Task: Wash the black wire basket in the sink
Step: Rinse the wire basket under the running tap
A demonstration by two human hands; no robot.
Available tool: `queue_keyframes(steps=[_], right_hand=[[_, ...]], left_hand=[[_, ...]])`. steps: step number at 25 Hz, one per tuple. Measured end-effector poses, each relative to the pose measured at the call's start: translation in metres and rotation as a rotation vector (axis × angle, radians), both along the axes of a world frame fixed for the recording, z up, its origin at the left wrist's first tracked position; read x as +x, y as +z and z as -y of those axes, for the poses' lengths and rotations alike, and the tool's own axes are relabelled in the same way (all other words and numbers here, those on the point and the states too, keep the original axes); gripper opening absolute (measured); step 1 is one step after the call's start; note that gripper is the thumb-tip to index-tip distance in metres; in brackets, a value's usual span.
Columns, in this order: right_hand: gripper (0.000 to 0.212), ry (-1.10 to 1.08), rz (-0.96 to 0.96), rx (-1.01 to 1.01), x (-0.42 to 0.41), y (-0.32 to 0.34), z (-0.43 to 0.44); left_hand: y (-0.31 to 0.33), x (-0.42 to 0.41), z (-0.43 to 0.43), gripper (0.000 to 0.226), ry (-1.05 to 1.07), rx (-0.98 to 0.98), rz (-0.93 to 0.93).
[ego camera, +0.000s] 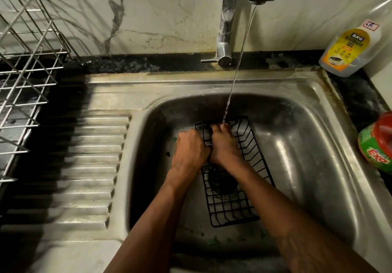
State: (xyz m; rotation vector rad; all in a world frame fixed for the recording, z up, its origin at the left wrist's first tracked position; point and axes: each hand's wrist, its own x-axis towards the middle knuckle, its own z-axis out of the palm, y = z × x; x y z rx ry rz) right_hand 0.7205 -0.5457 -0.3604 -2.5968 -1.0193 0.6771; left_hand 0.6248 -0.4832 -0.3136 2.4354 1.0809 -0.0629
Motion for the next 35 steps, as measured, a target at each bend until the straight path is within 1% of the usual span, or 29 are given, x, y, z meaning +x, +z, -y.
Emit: queue_keyframes(steps=[1,2,3,4,6,7,8,9,12,13,14,15,16,17,18,19,21,22,23,25,26,28,29,30,32,33,35], right_hand=[[0.07,-0.137,-0.243,0.113,0.004,0.003,-0.005],[0.062,-0.284,-0.538,0.264,0.007,0.007,-0.01],[0.059,-0.423,-0.805,0.44,0.008,0.01,-0.011],[0.055,-0.559,-1.027,0.617,0.008,0.012,-0.01],[0.039,-0.836,-1.423,0.895,0.008,0.019,-0.008],[0.031,-0.95,-1.556,0.994,0.009,0.022,-0.006],[0.025,-1.007,-1.626,1.062,0.009,0.027,-0.001],[0.024,-1.045,-1.648,1.107,0.012,0.029,0.003],[0.036,-1.255,-1.719,1.287,0.031,0.033,0.016],[0.037,-1.316,-1.734,1.321,0.035,0.034,0.018],[0.034,-1.331,-1.714,1.314,0.035,0.036,0.02],[0.028,-1.325,-1.641,1.256,0.031,0.035,0.02],[0.02,-1.279,-1.495,1.135,0.025,0.031,0.017],[0.014,-1.187,-1.282,0.989,0.017,0.026,0.013],[0.013,-1.049,-1.07,0.869,0.009,0.019,0.009],[0.014,-0.881,-0.912,0.788,0.002,0.015,0.006],[0.017,-0.526,-0.755,0.662,0.0,0.011,0.001],[0.019,-0.416,-0.711,0.601,0.004,0.009,-0.001],[0.019,-0.377,-0.671,0.529,0.01,0.006,-0.001],[0.01,-0.43,-0.546,0.385,0.021,0.002,0.007],[0.007,-0.437,-0.41,0.326,0.026,0.001,0.013],[0.007,-0.32,-0.079,0.228,0.029,0.002,0.023],[0.006,-0.259,0.032,0.164,0.028,0.004,0.026],[0.006,-0.222,0.082,0.097,0.026,0.007,0.027],[0.008,-0.143,0.095,0.024,0.022,0.011,0.022],[0.009,-0.067,0.077,0.047,0.02,0.012,0.018],[0.014,0.078,-0.018,0.19,0.015,0.017,0.008]], left_hand=[[0.003,-0.002,0.001,0.036,-0.009,0.006,0.019],[0.006,-0.003,0.002,0.036,-0.002,-0.007,0.05],[0.009,-0.004,0.002,0.033,0.011,-0.022,0.078],[0.012,-0.003,0.003,0.027,0.006,-0.022,0.082],[0.016,-0.002,0.006,0.016,-0.021,-0.025,0.057],[0.015,-0.002,0.006,0.014,-0.016,-0.031,0.049],[0.012,-0.002,0.004,0.013,-0.008,-0.041,0.049],[0.009,-0.002,0.003,0.014,0.005,-0.053,0.057],[0.0,-0.003,0.002,0.017,0.077,-0.076,0.086],[-0.001,-0.003,0.002,0.016,0.09,-0.084,0.08],[-0.001,-0.002,0.003,0.015,0.098,-0.097,0.081],[0.0,-0.002,0.004,0.013,0.094,-0.107,0.081],[0.0,-0.001,0.004,0.013,0.074,-0.099,0.083],[0.001,-0.001,0.005,0.013,0.038,-0.075,0.066],[0.002,-0.002,0.005,0.014,0.003,-0.048,0.053],[0.003,-0.002,0.005,0.016,-0.022,-0.026,0.045],[0.006,-0.004,0.006,0.016,-0.02,-0.051,0.083],[0.005,-0.004,0.007,0.016,-0.008,-0.067,0.097],[0.005,-0.003,0.008,0.019,0.001,-0.063,0.089],[0.0,-0.003,0.008,0.027,0.031,-0.058,0.084],[-0.001,-0.002,0.007,0.026,0.066,-0.074,0.094],[-0.002,-0.001,0.006,0.022,0.101,-0.107,0.083],[-0.002,0.0,0.007,0.024,0.092,-0.108,0.067],[-0.002,0.0,0.008,0.025,0.096,-0.13,0.069],[0.001,0.001,0.01,0.025,0.091,-0.153,0.081],[0.003,0.001,0.011,0.028,0.077,-0.13,0.074],[0.008,0.001,0.012,0.037,0.064,-0.108,0.091]])
